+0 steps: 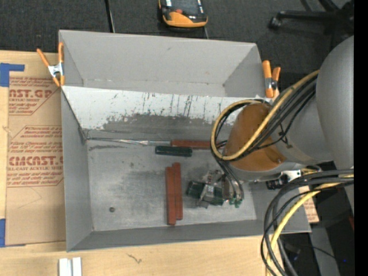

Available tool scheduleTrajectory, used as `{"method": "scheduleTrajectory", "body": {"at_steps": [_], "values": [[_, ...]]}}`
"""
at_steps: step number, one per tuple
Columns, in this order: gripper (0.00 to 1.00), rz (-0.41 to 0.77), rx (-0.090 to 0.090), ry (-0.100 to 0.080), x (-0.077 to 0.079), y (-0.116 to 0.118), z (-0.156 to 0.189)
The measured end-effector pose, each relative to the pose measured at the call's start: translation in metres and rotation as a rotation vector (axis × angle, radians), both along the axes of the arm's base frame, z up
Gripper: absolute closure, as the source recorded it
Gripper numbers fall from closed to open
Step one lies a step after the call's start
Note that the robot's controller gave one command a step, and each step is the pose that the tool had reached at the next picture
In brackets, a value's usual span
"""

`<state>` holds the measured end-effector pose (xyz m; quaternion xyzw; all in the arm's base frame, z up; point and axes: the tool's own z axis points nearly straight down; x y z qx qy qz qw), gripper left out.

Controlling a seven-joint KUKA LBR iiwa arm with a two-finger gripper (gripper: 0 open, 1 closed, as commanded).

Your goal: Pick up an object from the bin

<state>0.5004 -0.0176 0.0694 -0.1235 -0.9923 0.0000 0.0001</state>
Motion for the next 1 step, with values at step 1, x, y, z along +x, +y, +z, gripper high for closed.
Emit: {"method": "scheduleTrajectory", "body": {"at_steps": [1], "values": [[1.0, 0.0, 0.0, 0.003, -0.001, 0.0, 0.0026]]}}
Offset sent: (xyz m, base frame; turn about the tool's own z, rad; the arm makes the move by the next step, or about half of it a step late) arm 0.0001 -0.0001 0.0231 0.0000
